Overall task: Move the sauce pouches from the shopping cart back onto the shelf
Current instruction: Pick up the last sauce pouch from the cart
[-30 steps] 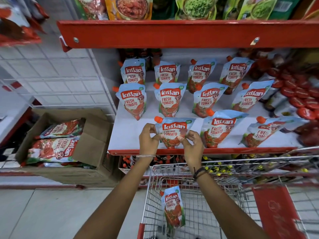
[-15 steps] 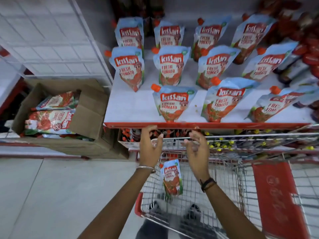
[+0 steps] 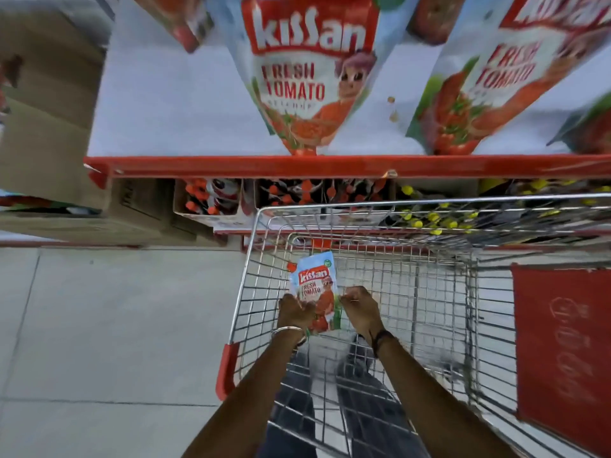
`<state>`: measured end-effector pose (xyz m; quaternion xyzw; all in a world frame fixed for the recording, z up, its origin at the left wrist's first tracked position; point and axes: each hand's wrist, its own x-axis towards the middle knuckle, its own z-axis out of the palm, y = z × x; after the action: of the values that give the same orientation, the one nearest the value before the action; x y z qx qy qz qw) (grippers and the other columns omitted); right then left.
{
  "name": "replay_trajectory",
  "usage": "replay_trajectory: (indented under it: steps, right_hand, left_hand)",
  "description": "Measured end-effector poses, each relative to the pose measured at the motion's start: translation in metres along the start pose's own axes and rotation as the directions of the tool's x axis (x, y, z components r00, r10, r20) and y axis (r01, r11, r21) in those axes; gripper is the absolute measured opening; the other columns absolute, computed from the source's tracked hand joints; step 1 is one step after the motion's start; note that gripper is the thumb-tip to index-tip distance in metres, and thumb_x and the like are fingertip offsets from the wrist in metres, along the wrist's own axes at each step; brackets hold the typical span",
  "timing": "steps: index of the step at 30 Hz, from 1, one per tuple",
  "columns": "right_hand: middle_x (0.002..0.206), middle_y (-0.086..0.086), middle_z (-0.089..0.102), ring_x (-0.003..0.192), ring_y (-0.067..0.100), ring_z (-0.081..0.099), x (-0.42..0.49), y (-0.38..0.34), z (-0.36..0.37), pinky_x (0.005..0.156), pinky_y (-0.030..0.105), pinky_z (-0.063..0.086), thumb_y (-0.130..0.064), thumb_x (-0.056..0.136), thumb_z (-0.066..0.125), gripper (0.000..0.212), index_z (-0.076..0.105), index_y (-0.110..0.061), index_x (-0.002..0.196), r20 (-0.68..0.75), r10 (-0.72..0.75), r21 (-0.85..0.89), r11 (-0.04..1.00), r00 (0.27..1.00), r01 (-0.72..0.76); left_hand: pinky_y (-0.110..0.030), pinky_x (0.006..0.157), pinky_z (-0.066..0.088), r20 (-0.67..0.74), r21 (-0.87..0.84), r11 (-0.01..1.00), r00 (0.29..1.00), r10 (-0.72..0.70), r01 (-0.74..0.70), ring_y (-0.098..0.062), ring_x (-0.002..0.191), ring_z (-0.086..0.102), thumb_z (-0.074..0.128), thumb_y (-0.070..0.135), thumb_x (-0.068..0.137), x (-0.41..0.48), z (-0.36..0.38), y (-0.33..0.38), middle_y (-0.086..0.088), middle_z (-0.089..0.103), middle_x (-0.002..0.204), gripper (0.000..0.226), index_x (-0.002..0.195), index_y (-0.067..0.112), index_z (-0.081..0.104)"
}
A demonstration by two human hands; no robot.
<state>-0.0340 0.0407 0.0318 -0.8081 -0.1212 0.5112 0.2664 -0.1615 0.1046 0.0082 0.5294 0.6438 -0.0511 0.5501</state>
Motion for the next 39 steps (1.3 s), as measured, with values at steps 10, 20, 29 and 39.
replay_trajectory:
  steps: [10,20,29,39]
  right_hand:
    - [0.103,0.017,0.073,0.089,0.031,0.070,0.082,0.043,0.034,0.083,0.042,0.058,-0.031,0.077,0.069,0.036,0.066,-0.007,0.103,0.149,0.098,0.001,0.995,0.984,-0.099]
    - [0.087,0.008,0.068,0.081,0.026,0.064,0.048,0.040,0.024,0.066,0.030,0.054,-0.018,0.079,0.071,0.010,0.066,-0.010,0.084,0.026,0.024,0.099,0.995,0.999,-0.026]
    - [0.086,0.001,0.066,0.093,0.031,0.066,-0.034,-0.004,-0.011,0.082,0.046,0.057,-0.015,0.078,0.073,0.015,0.059,-0.017,0.082,-0.073,-0.126,0.230,0.963,0.989,0.139]
    - [0.086,-0.008,0.067,0.077,0.006,0.067,-0.150,-0.094,-0.020,0.061,0.018,0.054,-0.019,0.081,0.069,0.021,0.059,-0.011,0.099,-0.181,-0.440,0.249,0.845,0.879,0.474]
  left_hand:
    - [-0.027,0.070,0.040,-0.194,-0.216,0.952,0.946,-0.260,0.217,-0.036,0.100,0.061,0.056,0.018,0.084,0.028,0.032,-0.011,-0.023,0.065,0.110,0.032,0.108,-0.003,0.057]
    - [-0.009,0.040,0.043,-0.078,-0.283,0.923,0.953,-0.293,0.261,-0.023,0.072,0.060,0.071,0.004,0.073,0.022,0.024,-0.003,-0.019,0.069,0.098,0.028,0.098,-0.005,0.066]
    - [-0.037,0.083,0.055,-0.129,-0.195,0.976,0.984,-0.122,0.096,-0.033,0.094,0.067,0.079,0.012,0.063,-0.049,-0.033,0.048,-0.019,0.071,0.101,0.035,0.093,-0.001,0.067]
    - [-0.035,0.078,0.050,-0.257,-0.431,0.870,0.957,0.134,-0.238,-0.024,0.083,0.063,0.079,0.001,0.058,-0.148,-0.125,0.090,-0.012,0.066,0.084,0.028,0.066,0.017,0.057]
